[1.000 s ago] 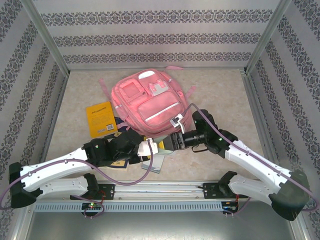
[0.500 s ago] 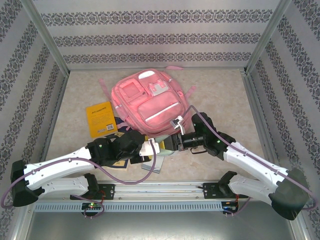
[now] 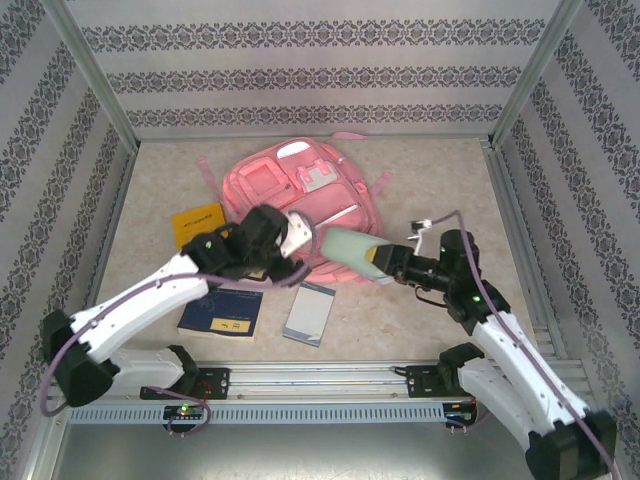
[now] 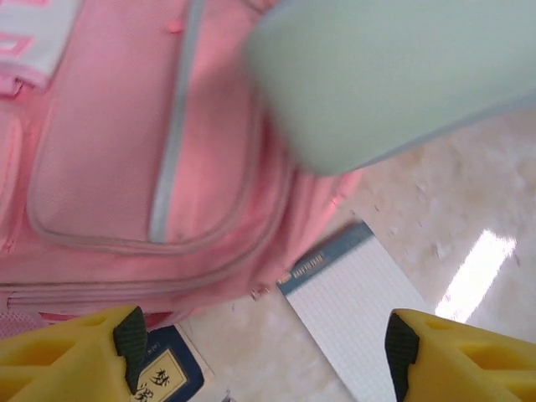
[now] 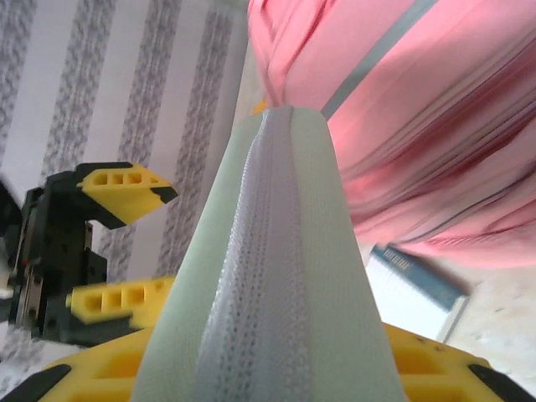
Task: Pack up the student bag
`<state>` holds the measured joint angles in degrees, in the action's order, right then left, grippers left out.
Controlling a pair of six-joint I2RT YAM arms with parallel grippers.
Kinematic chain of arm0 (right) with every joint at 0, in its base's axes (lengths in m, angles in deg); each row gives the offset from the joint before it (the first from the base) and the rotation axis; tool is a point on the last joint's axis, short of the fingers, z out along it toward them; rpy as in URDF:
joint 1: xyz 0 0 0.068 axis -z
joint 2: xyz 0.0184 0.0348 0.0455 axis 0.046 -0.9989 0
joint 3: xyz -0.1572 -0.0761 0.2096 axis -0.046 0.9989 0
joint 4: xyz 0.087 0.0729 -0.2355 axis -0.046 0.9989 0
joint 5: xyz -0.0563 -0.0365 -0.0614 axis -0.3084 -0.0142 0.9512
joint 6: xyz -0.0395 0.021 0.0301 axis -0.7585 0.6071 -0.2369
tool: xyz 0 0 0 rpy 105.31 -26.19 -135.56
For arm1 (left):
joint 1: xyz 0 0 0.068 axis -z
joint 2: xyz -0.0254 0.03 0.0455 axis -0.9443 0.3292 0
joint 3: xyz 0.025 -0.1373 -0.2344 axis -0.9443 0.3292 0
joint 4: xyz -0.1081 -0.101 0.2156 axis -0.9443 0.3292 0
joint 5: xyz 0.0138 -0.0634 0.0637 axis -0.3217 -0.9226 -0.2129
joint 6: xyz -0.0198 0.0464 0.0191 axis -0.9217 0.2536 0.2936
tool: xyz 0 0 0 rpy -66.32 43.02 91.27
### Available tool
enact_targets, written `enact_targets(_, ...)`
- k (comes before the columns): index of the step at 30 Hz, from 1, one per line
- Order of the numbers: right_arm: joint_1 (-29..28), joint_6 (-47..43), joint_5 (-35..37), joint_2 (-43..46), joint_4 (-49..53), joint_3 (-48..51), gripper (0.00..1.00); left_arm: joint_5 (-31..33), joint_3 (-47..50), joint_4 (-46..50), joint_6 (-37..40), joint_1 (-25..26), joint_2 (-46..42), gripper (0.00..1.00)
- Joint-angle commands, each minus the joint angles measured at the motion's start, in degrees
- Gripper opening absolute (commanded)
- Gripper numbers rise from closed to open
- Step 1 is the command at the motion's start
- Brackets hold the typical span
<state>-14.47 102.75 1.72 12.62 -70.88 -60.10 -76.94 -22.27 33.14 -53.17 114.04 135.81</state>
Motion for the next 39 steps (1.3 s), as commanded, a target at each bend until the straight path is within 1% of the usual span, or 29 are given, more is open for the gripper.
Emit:
enact_targets(1,2.29,-3.65,9.06,5.38,9.60,-0.78,0.34,-10.08,-4.47,4.86,-8.28,-3.97,6.46,0.77)
enact_targets(4,4.10,-4.83,13.36,7.59,14.62,-1.18,0.34,-11.64,-9.56,4.79,-9.01,-4.50,14.05,0.76)
enact_targets(6,4.53,-5.46,14.46,8.06,15.97,-1.19,0.34,-10.50,-13.31,4.95,-9.57,-4.99,18.88,0.75)
enact_targets(9,4.54,-5.08,13.72,8.52,15.49,-0.45,0.34,-10.48,-18.90,4.54,-9.98,-6.35,24.78,0.73)
enact_targets(14,4.49,-5.17,12.60,10.19,15.44,-0.17,0.36,-8.54,-26.87,5.13,-9.98,-8.50,32.98,0.71)
enact_targets(17,4.40,-5.82,13.10,11.32,16.75,-0.32,0.36,-10.14,-29.85,5.76,-9.63,-10.09,36.51,0.70)
enact_targets(21,4.32,-4.72,11.46,11.88,15.72,0.57,0.36,-13.23,-32.99,5.92,-10.39,-11.22,39.78,0.68)
enact_targets(24,4.28,-4.58,11.54,12.32,15.55,0.58,0.36,-17.57,-35.17,7.05,-11.09,-11.22,42.64,0.64)
enact_targets(27,4.36,-4.95,11.91,12.51,15.83,0.23,0.36,-19.33,-36.36,8.03,-11.47,-11.27,44.94,0.60)
enact_targets(33,4.39,-5.12,11.54,12.74,15.91,0.44,0.36,-21.52,-37.26,8.68,-11.85,-11.24,47.52,0.47)
enact_targets(35,4.43,-5.12,11.62,12.85,15.83,0.71,0.36,-21.53,-37.35,8.58,-11.77,-11.27,48.04,0.39)
enact_targets(36,4.45,-5.16,11.71,12.94,15.91,0.75,0.36,-21.14,-37.37,8.65,-11.87,-11.26,48.21,0.33)
enact_targets(37,4.47,-5.26,11.81,12.94,16.03,0.67,0.36,-20.44,-37.58,8.62,-11.83,-11.27,48.23,0.24)
enact_targets(39,4.50,-5.45,12.12,13.02,16.32,0.34,0.36,-19.88,-37.61,8.18,-11.91,-11.26,47.57,0.10)
